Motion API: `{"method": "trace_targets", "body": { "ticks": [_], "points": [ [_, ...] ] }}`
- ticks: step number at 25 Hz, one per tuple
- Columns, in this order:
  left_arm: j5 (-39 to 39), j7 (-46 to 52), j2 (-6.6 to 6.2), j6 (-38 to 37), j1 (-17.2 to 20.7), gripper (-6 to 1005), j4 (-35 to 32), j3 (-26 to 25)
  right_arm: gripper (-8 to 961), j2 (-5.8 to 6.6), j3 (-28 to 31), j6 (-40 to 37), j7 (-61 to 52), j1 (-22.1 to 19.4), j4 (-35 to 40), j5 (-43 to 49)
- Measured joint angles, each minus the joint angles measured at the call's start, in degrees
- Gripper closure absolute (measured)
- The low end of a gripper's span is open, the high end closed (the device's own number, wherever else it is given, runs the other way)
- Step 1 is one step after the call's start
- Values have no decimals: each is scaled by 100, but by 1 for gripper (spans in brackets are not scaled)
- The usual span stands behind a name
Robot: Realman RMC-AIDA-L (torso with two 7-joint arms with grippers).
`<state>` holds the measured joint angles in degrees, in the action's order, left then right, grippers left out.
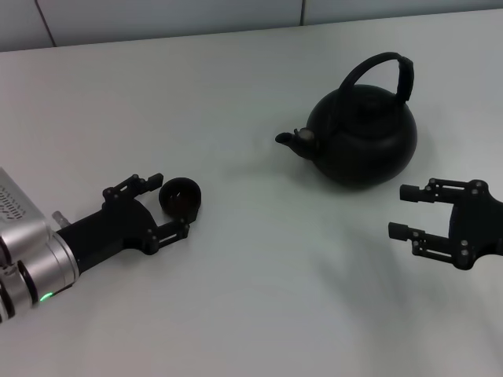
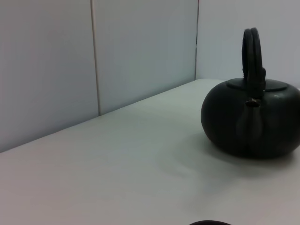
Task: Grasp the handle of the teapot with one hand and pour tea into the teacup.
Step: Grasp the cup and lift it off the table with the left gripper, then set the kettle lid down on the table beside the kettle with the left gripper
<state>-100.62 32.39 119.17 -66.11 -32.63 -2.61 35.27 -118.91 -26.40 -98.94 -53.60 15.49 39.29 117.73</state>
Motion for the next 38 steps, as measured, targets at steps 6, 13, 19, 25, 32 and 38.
{"method": "trace_targets", "body": {
  "ticks": [6,13,19,25,32,38],
  "points": [
    [0,-185,0,110,-115,230,143,-16,378,0,95,-39,-2,6,-1,-4],
    [-1,-216,0,131,-161,240,172,-79,377,0,100,-47,-5,13,-1,-5],
    [0,-217,0,140,-179,248,180,-83,377,0,100,-47,-8,23,0,-13],
    [-1,-213,-1,-1,-182,285,192,-141,376,0,100,-47,-7,25,0,-24],
    [-2,-219,-1,-127,-506,317,471,-319,376,0,100,-47,4,24,-7,-100],
    [-45,-306,0,191,-997,309,896,-580,377,0,100,-52,11,23,-7,-102]
  ]
}}
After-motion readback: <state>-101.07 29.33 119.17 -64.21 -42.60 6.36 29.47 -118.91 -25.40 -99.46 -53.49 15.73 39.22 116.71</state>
